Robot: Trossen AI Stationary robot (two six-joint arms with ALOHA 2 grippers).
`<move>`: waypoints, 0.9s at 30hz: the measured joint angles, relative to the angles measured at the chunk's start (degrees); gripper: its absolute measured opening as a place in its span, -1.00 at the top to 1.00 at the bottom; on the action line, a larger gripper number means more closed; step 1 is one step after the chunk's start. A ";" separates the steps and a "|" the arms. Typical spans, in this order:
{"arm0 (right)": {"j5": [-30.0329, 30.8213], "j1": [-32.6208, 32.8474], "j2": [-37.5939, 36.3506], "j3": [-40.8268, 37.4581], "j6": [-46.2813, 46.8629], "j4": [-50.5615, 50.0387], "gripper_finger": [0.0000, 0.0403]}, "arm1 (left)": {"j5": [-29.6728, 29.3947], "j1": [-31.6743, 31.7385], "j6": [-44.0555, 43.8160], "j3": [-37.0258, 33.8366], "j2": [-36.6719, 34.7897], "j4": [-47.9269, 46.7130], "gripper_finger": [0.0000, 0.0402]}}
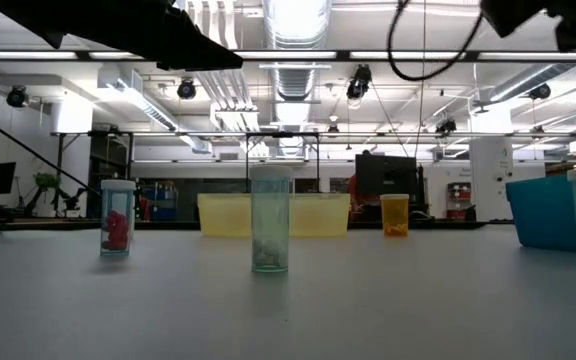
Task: Pick and place medicine bottles into bin by pill shape (circle, oval)
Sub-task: Put the blue pill bottle into the blue bin
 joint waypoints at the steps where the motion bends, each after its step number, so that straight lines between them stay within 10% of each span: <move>1: 0.02 0.20 -0.91 -1.42 0.77 0.01 0.46 | 0.01 0.01 0.00 0.00 0.00 0.02 -0.16; 27: 7.69 0.30 -10.40 -24.96 1.00 10.16 0.46 | 0.00 0.00 -0.02 0.00 0.00 0.15 -0.16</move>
